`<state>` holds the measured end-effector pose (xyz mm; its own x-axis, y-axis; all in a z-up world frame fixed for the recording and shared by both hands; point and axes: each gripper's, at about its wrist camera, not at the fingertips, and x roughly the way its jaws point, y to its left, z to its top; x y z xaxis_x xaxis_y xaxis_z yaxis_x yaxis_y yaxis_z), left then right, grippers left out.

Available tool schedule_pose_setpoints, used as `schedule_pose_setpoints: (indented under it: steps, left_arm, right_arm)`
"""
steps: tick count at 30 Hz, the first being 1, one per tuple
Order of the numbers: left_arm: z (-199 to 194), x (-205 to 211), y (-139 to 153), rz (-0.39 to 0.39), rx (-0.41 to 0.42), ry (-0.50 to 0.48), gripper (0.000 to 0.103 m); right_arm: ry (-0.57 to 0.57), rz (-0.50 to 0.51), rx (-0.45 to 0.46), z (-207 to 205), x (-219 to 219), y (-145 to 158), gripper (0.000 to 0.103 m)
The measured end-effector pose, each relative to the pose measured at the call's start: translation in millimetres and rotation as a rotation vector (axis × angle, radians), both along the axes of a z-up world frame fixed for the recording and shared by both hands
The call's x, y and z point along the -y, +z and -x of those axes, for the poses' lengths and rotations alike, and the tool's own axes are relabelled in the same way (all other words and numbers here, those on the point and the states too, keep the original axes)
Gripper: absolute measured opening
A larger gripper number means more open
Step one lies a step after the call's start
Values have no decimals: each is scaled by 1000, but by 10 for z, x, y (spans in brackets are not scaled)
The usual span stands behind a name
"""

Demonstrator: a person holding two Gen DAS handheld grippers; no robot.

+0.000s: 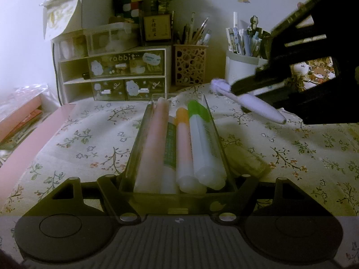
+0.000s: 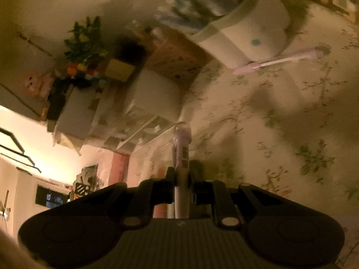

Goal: Organize stationery
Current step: 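Lower the lilac pen into the tray and release it, then grasp the thin lilac pen with the right tool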

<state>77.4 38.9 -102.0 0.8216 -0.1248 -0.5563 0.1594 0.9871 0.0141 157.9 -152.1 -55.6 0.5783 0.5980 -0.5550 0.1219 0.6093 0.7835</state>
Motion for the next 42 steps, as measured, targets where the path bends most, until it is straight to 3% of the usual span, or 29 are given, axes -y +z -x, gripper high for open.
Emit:
schedule_pose_setpoints:
  steps: [12,19,30,42]
  left_arm:
    - [-2,-4,5,0,0,0,73]
    - [-1,-4,5,0,0,0,73]
    - [-1,-4,5,0,0,0,73]
    - [1,-5,4,-1,1,0,73]
  right_arm:
    - [55,7,-42,-37,-349,38,18]
    - [86,92,-22,-79,-535,105,18]
    - [157,123,-6,-43,-652,116,21]
    - [10,129,63,97,21,98,22]
